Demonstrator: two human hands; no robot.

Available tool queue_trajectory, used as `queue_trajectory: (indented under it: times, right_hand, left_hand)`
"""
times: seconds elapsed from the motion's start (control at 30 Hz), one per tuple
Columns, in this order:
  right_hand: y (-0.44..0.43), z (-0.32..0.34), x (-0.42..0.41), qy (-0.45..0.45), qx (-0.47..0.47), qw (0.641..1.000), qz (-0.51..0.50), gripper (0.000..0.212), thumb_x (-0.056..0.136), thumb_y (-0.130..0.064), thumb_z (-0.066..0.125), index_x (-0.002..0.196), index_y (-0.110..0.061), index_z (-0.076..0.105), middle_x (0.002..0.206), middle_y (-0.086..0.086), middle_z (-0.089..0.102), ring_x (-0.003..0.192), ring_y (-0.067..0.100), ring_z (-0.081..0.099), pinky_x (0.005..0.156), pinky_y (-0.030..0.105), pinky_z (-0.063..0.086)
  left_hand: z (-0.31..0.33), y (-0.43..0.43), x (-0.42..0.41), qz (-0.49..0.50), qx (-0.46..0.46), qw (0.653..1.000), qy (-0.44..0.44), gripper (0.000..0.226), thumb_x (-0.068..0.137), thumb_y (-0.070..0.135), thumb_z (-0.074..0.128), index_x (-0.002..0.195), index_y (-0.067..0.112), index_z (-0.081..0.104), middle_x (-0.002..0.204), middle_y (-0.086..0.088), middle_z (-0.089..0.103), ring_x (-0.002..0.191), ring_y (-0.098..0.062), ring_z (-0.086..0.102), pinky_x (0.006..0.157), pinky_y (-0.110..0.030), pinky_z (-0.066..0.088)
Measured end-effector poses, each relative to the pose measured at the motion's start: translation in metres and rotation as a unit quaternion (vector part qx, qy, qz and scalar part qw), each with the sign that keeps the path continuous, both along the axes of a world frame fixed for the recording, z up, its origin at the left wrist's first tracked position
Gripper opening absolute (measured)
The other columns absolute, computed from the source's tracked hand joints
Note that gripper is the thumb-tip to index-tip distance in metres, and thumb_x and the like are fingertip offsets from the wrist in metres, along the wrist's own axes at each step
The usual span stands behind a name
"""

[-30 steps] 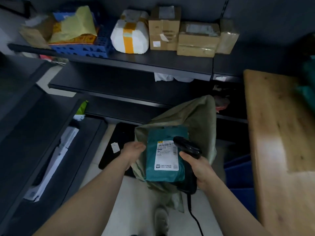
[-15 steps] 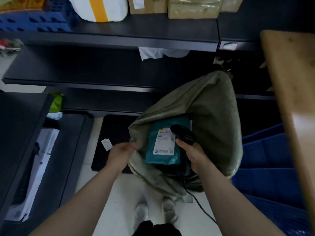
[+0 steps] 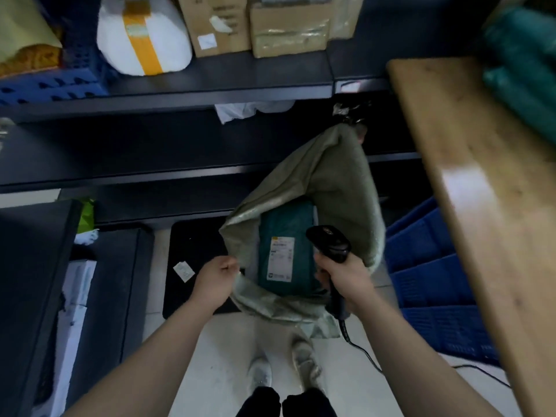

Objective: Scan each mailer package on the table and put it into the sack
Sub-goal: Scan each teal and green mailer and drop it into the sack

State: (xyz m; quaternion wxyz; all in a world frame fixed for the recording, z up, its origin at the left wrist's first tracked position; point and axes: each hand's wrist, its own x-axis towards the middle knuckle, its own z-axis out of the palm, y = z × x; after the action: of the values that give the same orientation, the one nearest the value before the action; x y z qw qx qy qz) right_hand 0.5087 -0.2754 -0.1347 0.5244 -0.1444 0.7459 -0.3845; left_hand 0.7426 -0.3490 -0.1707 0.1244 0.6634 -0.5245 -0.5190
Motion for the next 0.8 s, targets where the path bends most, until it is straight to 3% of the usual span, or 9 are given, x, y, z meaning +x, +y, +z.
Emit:
queue_trajectory:
  times: [0.03,0.1,0.2,0.33,0.5,0.67,0.8]
  right_hand:
    - [0.014,0.019,-0.002,0.008,-0.011,1.000,-0.009,0.016,0.090,-0.016,0.070,0.098,-0.004,0.065,0.072,0.007,0.063,0.057,0.014,0.061,0.054,0.029,0.046]
    - [0.043,0.055,-0.006,0.021,-0.033,0.999,-0.019,0.013,0.091,-0.015,0.068,0.084,-0.005,0.064,0.065,0.008,0.060,0.048,0.011,0.057,0.048,0.025,0.044]
    - [0.087,0.103,-0.015,0.044,-0.052,0.997,-0.026,0.019,0.090,-0.017,0.069,0.075,-0.007,0.063,0.066,0.010,0.061,0.054,0.019,0.058,0.052,0.030,0.045]
    - [0.151,0.155,-0.041,0.083,-0.058,0.994,-0.038,0.016,0.090,-0.018,0.068,0.081,-0.006,0.063,0.067,0.010,0.061,0.051,0.018,0.054,0.050,0.030,0.043]
    - [0.236,0.202,-0.097,0.143,-0.044,0.988,-0.040,0.021,0.090,-0.022,0.068,0.078,-0.007,0.062,0.059,0.001,0.062,0.046,0.013,0.053,0.049,0.027,0.046]
    - [0.308,0.232,-0.176,0.186,-0.044,0.980,-0.047,0.015,0.092,-0.025,0.066,0.095,-0.011,0.066,0.076,0.006,0.067,0.050,0.013,0.056,0.051,0.027,0.047]
    - [0.345,0.249,-0.243,0.219,-0.050,0.973,-0.049,0.013,0.092,-0.025,0.065,0.092,-0.012,0.064,0.076,0.007,0.065,0.050,0.014,0.053,0.050,0.027,0.046]
  left_hand:
    - [0.012,0.002,-0.005,-0.036,-0.011,0.999,-0.014,0.016,0.097,0.020,0.049,0.104,0.019,0.064,0.104,0.005,0.058,0.106,-0.021,0.058,0.086,-0.026,0.039]
    - [0.039,0.006,-0.021,-0.106,-0.036,0.992,-0.049,0.029,0.098,0.023,0.049,0.123,0.012,0.060,0.116,0.003,0.058,0.110,-0.018,0.055,0.092,-0.026,0.041]
    - [0.082,0.019,-0.055,-0.230,-0.124,0.960,-0.099,0.037,0.098,0.028,0.049,0.131,0.012,0.055,0.132,-0.003,0.057,0.118,-0.020,0.054,0.102,-0.031,0.042]
    - [0.143,0.053,-0.115,-0.371,-0.280,0.869,-0.169,0.036,0.098,0.033,0.048,0.129,0.015,0.056,0.127,-0.002,0.058,0.113,-0.021,0.055,0.093,-0.038,0.048]
    - [0.201,0.117,-0.195,-0.461,-0.421,0.758,-0.189,0.030,0.097,0.038,0.046,0.115,0.018,0.060,0.104,0.001,0.063,0.094,-0.020,0.058,0.077,-0.035,0.048]
    - [0.228,0.187,-0.278,-0.484,-0.463,0.722,-0.177,0.034,0.098,0.039,0.043,0.117,0.018,0.061,0.112,0.001,0.063,0.100,-0.020,0.057,0.085,-0.036,0.049]
    - [0.240,0.228,-0.344,-0.480,-0.471,0.716,-0.187,0.038,0.098,0.041,0.041,0.121,0.019,0.060,0.120,0.000,0.063,0.107,-0.020,0.058,0.090,-0.036,0.048]
